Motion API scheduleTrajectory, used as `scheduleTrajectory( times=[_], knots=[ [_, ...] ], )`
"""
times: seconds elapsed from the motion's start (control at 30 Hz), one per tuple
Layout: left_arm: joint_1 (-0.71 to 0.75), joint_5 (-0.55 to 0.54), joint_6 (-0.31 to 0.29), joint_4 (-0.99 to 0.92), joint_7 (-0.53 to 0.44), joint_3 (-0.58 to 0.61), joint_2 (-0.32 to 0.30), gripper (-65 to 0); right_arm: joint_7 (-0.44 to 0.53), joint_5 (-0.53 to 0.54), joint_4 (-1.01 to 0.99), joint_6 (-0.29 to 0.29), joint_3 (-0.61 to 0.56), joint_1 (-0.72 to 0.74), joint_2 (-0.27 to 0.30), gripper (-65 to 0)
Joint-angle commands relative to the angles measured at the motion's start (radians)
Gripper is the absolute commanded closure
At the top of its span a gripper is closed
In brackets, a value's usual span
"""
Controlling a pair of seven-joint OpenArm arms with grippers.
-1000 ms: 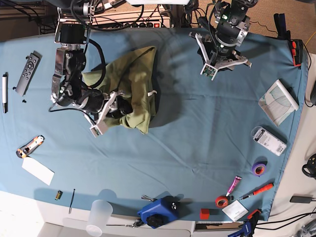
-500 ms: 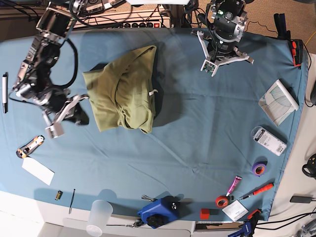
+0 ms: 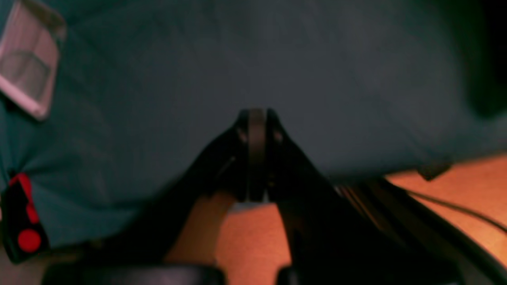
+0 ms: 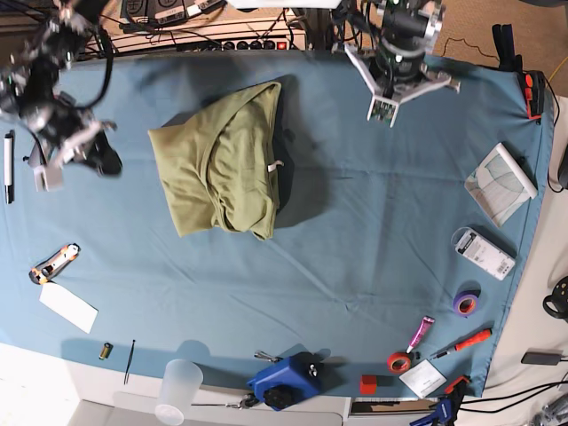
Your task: Layout the t-shirt on the table in an organized manner, then fold the t-shirt properly
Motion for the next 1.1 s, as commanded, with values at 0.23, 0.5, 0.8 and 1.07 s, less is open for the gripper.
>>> scheduleTrajectory(
  times=[0.23,0.5,0.8,1.07],
  knots=[
    [0.154,0.005,0.003,0.037,-0.006,0.000,0.002,0.0,0.023,0.184,0.153,0.003,0.143,-0.212,0.017,0.0],
    [0.266,0.039,0.004,0.037,0.031,0.000,0.002,0.0,0.023,0.312,0.196,0.003,0.246,-0.348,0.017,0.0],
    [0.368,0.061,0.023,0.037,0.052,0.000,0.002,0.0,0.023,0.340,0.196,0.003,0.250,-0.513,0.017,0.0],
    [0.465,0.062,0.022,0.037,0.051,0.000,-0.002,0.0,0.023,0.362,0.196,0.003,0.250,-0.625,0.017,0.0]
  ],
)
